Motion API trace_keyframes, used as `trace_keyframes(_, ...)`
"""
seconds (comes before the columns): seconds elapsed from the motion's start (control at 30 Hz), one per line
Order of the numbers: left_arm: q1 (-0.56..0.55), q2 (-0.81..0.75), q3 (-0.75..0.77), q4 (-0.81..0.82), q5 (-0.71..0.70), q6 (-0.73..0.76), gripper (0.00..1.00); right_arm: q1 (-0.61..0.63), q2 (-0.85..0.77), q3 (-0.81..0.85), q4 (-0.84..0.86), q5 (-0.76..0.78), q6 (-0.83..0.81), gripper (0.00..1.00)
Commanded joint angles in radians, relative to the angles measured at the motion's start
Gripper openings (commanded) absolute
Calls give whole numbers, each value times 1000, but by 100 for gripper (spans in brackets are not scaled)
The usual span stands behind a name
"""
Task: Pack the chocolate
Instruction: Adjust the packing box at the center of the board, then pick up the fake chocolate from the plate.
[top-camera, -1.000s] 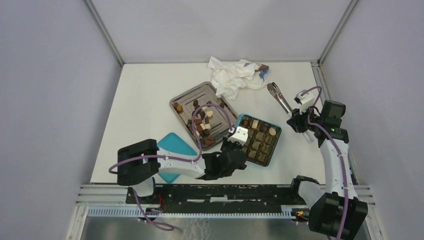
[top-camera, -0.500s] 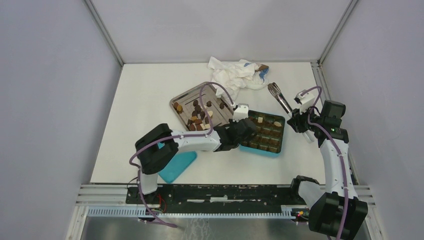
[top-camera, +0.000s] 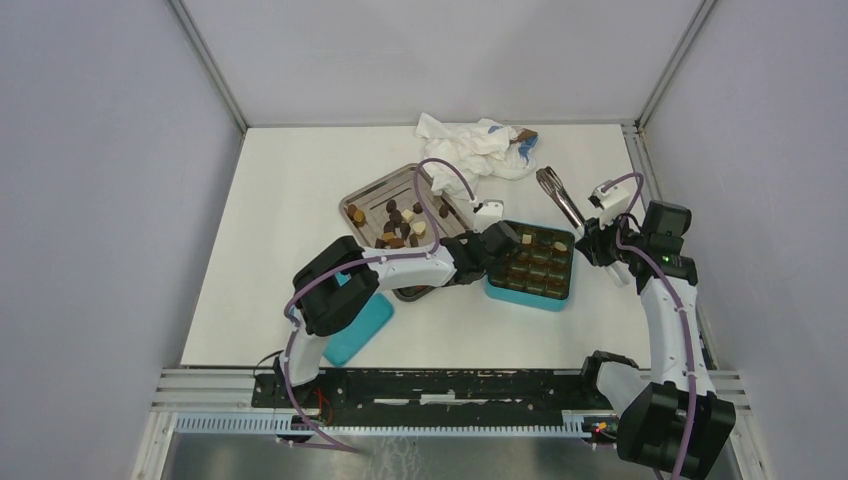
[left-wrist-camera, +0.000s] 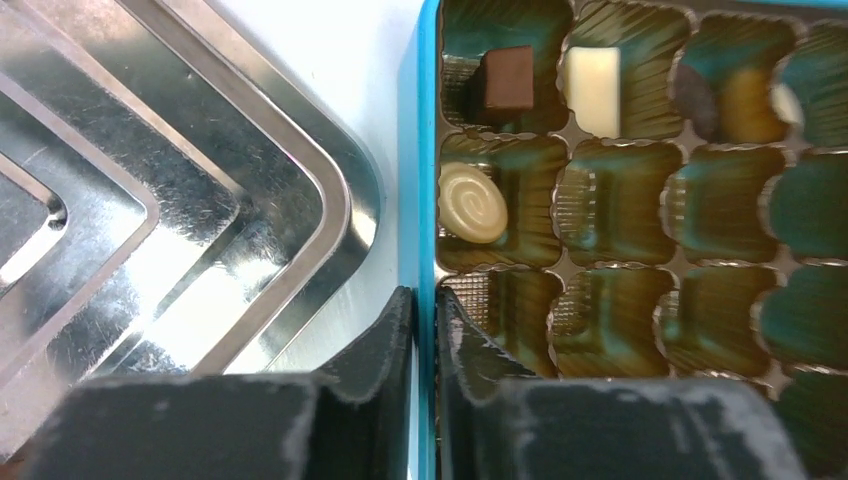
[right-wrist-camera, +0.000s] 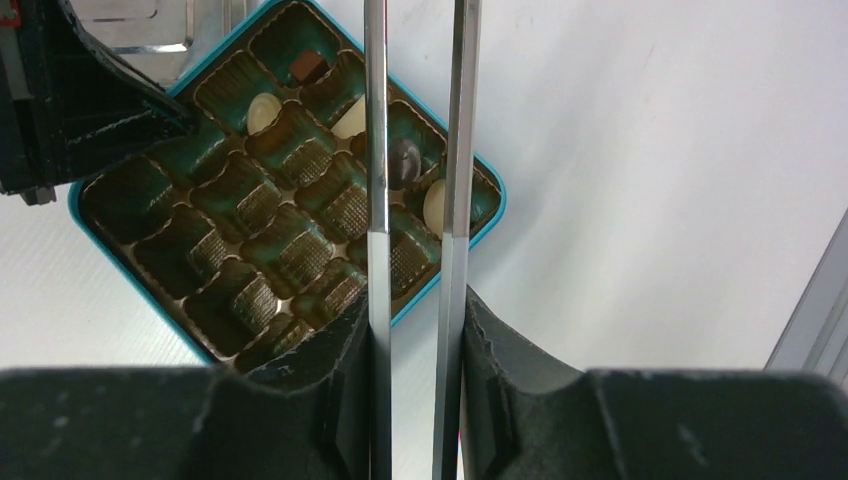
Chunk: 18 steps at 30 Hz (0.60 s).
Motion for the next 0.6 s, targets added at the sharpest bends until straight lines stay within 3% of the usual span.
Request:
trace_keyframes(0.0, 11, 7, 50, 33, 28, -36, 23, -6, 2, 40, -14, -30, -30, 5)
trace_keyframes(0.1, 10, -23, 42, 40, 26, -23, 41, -7, 7, 85, -88, -21, -81, 5)
trace_keyframes(0.2, 12, -84, -2, 63, 20, -9, 53, -8, 7, 146, -206, 2, -171, 5)
trace_keyframes(0.4, 2, -334, -255, 247, 81, 107, 58, -8, -6, 222, -439, 64, -365, 5)
trace_keyframes(0.57, -3, -571, -447, 244, 68, 194, 64, -6, 6, 231, -576, 72, -472, 6)
